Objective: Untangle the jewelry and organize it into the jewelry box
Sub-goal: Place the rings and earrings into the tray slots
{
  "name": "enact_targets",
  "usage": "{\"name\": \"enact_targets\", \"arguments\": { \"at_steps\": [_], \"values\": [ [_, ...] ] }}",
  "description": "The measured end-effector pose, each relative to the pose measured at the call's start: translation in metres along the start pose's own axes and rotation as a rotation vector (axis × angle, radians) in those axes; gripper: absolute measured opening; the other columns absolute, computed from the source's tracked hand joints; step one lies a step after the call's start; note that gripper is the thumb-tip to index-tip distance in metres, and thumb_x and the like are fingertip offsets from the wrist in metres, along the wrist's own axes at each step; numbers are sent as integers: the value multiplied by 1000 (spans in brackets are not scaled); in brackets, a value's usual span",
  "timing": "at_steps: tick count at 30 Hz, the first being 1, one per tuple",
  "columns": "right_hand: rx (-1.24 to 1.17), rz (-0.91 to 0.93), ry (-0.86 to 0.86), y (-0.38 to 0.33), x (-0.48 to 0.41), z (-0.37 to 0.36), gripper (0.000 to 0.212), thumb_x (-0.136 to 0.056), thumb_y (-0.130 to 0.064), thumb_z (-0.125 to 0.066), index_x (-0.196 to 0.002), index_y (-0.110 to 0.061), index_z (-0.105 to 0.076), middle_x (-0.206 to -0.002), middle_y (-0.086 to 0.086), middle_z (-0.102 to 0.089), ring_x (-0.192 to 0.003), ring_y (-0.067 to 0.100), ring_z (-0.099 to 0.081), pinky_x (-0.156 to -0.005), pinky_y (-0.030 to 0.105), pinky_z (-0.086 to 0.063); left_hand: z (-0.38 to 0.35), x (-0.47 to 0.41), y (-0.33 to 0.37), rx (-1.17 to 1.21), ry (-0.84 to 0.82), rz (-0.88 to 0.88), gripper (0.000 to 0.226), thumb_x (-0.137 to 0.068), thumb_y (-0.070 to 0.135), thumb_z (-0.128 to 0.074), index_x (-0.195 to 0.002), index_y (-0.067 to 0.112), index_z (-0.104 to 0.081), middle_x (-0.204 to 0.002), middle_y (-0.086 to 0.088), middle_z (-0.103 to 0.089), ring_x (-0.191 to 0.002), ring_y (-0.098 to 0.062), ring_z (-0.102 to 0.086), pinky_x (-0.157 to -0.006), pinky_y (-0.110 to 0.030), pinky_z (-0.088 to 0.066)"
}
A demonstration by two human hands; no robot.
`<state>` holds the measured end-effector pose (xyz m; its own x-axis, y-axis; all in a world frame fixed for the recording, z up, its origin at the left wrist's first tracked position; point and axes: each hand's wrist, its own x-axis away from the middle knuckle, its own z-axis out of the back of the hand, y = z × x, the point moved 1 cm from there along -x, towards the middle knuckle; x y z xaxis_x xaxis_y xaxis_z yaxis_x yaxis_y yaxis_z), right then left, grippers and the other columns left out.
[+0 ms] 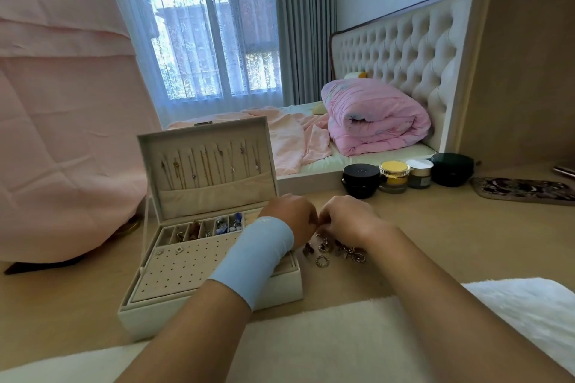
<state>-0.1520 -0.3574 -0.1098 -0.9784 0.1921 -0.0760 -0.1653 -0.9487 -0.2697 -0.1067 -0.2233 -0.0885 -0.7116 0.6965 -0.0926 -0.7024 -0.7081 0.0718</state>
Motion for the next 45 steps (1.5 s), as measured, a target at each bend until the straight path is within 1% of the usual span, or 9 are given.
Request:
{"name": "enact_targets", "arguments": {
  "at_steps": [8,12,16,18,24,31,37,40,45],
  "values": [
    [-208,-36,-14,7,1,3,17,-92,-35,-64,-84,-30,-78,-85,-12,-71,-82,11,-65,-70,31,-55,-2,-4,5,4,12,13,20,-89,34,-65,-108,32,-70,-106,2,-67,-95,-20,-61,-88,-36,-54],
    [-614,-37,-48,12,3,16,16,-92,-20,-66,-89,-14,-81,-82,-2,-74,-63,8,-56,-54,20,-44,8,-2,2,214,130,38,22,-81,38,-75,-96,24,-66,-98,4,-66,-88,-16,-61,-82,-34,-55],
    [-764,-25,-81,8,5,21,19,-99,-21,-62,-98,-10,-78,-83,0,-74,-56,9,-50,-48,23,-33,18,4,-6,277,189,51,16,-81,33,-75,-93,23,-72,-92,5,-70,-89,-14,-63,-83,-31,-54],
    [-737,-16,-97,3,4,21,18,-100,-17,-60,-103,-13,-77,-89,1,-75,-59,8,-52,-50,21,-38,20,8,-13,280,219,67,12,-84,32,-73,-93,24,-73,-92,6,-71,-89,-13,-64,-85,-31,-55],
    [-355,65,-297,-15,7,10,28,-86,-14,-72,-109,-28,-77,-95,-7,-71,-93,14,-70,-84,31,-58,22,24,-26,364,296,50,7,-87,28,-70,-94,28,-70,-89,14,-66,-84,-4,-60,-83,-22,-51],
    [-249,69,-214,-23,8,2,14,-79,-30,-84,-92,-28,-80,-90,-9,-74,-81,11,-71,-78,34,-62,34,48,-40,366,293,37,11,-91,26,-65,-100,28,-70,-93,15,-66,-86,-3,-59,-85,-24,-50],
    [-360,130,-79,-38,16,26,8,-90,-27,-75,-98,-25,-76,-94,-9,-70,-78,7,-67,-63,20,-49,51,80,-77,357,270,70,11,-92,27,-63,-100,32,-69,-92,17,-65,-88,-2,-59,-86,-23,-47],
    [-420,181,-37,-59,22,37,8,-93,-25,-72,-100,-22,-74,-91,-8,-71,-75,8,-67,-68,22,-54,60,102,-101,373,243,101,10,-93,25,-62,-96,32,-68,-91,17,-65,-86,-2,-59,-86,-24,-48],
    [-422,328,-44,-113,31,32,9,-91,-27,-73,-100,-30,-72,-94,-17,-65,-75,-10,-58,-69,9,-41,65,131,-134,357,170,130,15,-88,28,-69,-80,40,-66,-86,19,-66,-81,0,-61,-77,-17,-48]
  ]
}}
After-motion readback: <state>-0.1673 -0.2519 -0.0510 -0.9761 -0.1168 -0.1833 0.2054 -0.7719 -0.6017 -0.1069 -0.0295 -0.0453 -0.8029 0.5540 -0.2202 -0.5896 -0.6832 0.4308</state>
